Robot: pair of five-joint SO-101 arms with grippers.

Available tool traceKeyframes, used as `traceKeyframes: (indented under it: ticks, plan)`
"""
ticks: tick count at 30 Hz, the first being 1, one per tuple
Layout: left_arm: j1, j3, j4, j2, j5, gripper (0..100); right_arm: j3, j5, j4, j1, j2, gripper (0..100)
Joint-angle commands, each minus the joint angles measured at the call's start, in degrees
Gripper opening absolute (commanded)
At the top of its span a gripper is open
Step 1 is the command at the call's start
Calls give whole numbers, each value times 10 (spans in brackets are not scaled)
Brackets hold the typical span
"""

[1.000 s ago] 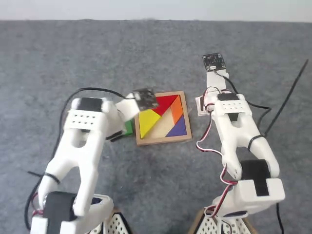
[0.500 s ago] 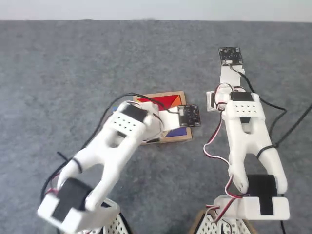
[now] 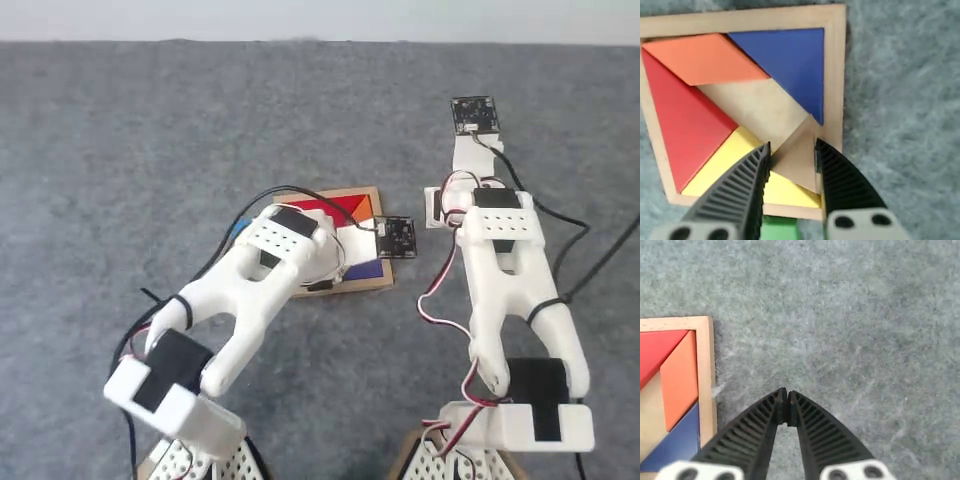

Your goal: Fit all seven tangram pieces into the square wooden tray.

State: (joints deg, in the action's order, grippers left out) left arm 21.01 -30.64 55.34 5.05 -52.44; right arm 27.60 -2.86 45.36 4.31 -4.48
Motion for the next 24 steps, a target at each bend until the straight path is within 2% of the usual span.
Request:
traceKeyframes:
  ticks: [1,4,11,17,20,24]
  plan:
    - [-22,29,-12,-4,-11,73,-16,4,2,-6,-33,9]
    - [-27,29,-10,-8,-11,88,-16,4,2,-3,-33,9]
    - [-25,29,13,-11,-11,284,-15,3,2,5,-33,9]
    - [-35,76,66,-11,-4,298,-15,3,2,5,-33,9]
    - [-33,86,69,-11,59,298,-15,3,2,5,-33,9]
    - [-28,87,29,-11,192,297,-15,3,2,5,-33,9]
